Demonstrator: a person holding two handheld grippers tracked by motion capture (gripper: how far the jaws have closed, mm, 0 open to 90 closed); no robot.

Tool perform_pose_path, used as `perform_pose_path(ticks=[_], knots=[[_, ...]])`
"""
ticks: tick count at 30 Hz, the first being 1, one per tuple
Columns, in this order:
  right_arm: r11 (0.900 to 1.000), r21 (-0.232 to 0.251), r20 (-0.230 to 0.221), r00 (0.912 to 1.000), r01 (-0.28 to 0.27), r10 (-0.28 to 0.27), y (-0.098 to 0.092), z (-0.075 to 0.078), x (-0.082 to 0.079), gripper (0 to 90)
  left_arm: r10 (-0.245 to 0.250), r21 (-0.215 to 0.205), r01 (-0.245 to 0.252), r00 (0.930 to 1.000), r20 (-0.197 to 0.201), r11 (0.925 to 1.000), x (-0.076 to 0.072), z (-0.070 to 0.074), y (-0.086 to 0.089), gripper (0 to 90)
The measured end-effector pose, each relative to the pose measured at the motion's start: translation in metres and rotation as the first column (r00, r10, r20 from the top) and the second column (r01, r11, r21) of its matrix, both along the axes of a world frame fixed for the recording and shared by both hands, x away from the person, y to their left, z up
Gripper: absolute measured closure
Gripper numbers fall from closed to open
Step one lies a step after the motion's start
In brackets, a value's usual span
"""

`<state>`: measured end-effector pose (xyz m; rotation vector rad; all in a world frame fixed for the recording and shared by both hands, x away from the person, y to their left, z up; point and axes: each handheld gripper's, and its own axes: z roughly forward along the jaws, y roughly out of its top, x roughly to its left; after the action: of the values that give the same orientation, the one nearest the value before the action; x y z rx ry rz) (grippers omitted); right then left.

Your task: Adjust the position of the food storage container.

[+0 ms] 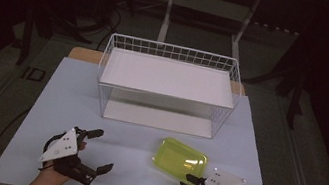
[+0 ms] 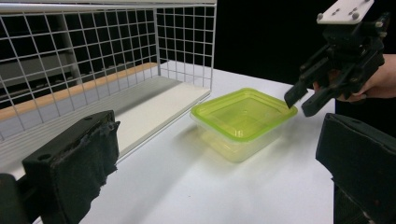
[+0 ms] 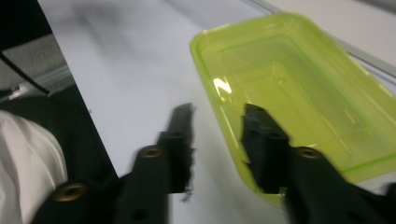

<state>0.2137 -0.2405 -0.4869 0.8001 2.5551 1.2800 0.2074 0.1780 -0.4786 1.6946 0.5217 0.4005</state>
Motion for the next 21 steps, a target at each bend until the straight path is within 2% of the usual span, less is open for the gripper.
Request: perform_pose_path(ticks=[3,5,8,10,15,21], knots=[[0.999,-0.036,0.011,0.9998,0.014,-0.014,-0.0010,0.0000,0.0006,83.8,0.000,0.000,0.000,1.0000,-0.001,1.0000,-0.0001,-0.0001,-0.0001,0.0],[0.998,-0.051,0.002,0.9995,0.030,-0.030,-0.0031,0.0001,0.0021,89.4,0.001,0.002,-0.001,1.0000,-0.001,1.0000,-0.0001,-0.0005,-0.0004,0.0],[0.998,-0.054,-0.028,0.9985,0.045,-0.046,-0.0066,-0.0013,0.0049,89.9,-0.002,0.004,0.002,1.0000,-0.003,1.0000,0.0002,-0.0009,-0.0008,0.0],[0.998,-0.053,-0.033,0.9984,0.043,-0.045,-0.0068,-0.0011,0.0045,89.9,-0.004,0.005,0.004,1.0000,-0.003,1.0000,0.0003,-0.0010,-0.0012,0.0],[0.998,-0.067,-0.051,0.9987,0.008,-0.012,-0.0026,-0.0026,0.0022,90.0,-0.007,0.011,0.007,1.0000,-0.005,0.9999,0.0004,-0.0017,-0.0019,0.0],[0.996,-0.092,-0.044,0.9987,0.023,-0.027,-0.0030,-0.0035,0.0035,90.0,-0.008,0.006,0.008,1.0000,-0.003,0.9999,0.0000,-0.0016,-0.0019,0.0]])
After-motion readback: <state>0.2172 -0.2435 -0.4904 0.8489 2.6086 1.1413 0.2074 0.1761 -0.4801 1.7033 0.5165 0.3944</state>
